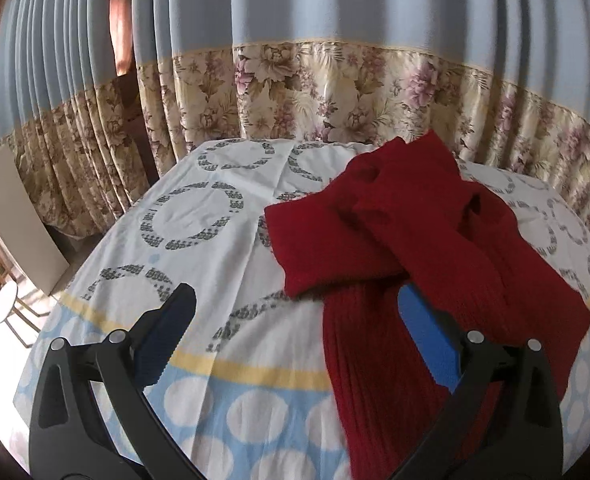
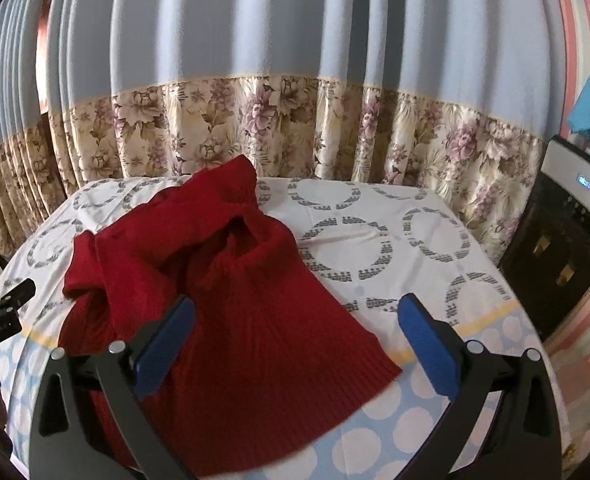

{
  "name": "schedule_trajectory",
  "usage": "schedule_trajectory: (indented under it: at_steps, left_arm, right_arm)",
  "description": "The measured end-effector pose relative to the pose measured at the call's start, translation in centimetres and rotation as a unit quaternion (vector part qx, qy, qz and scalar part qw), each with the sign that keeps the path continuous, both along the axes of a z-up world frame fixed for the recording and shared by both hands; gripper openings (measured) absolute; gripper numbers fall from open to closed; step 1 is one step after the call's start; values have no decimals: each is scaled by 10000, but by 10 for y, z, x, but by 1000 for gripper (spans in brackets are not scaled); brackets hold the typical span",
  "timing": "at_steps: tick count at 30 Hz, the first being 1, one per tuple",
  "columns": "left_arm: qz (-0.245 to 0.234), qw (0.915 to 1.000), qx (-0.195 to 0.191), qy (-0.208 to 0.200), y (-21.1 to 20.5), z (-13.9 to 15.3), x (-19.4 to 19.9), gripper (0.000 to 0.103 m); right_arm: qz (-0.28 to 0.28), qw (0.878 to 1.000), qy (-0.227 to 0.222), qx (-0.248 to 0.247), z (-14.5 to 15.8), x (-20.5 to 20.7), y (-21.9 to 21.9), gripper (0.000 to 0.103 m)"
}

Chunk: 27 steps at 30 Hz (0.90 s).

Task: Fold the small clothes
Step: 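Move both tools toward the crumpled red sweater on the table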

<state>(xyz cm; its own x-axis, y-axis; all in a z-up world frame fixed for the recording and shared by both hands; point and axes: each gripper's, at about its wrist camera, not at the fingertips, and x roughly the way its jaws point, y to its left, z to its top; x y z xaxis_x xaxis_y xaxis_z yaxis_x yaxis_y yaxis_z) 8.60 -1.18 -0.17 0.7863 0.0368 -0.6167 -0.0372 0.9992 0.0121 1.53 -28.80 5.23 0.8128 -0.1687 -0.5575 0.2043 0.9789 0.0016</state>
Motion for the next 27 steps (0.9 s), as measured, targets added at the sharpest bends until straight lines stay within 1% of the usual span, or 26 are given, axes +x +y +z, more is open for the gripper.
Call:
schedule_trajectory:
  at_steps: [4,7,9,15,20,27]
  left_arm:
    - [48,9999,119,94,-3,-7,17,100]
    - [-29,9996,45,263,-5,-14,27,100]
    - [5,9996,141,243,-8,-16,31,100]
    - [-40,9997,84,206,-14,-13,44,100]
    - [-70,9998,23,195,-10,-11,46,100]
    - [-120,9998,-44,161,-2,-11,41,100]
  right_arm:
    - [31,9998,13,216,-6,15,-11,101]
    - [102,9996,-14,250,-8,23,-15,101]
    - [145,9995,1,276,-8,27,-18,101]
    - [109,9997,-13,223,-5,32,-22,101]
    - [90,9997,79,218,-8,34,-16,101]
    - [267,9994,158,134,-2,37,8,101]
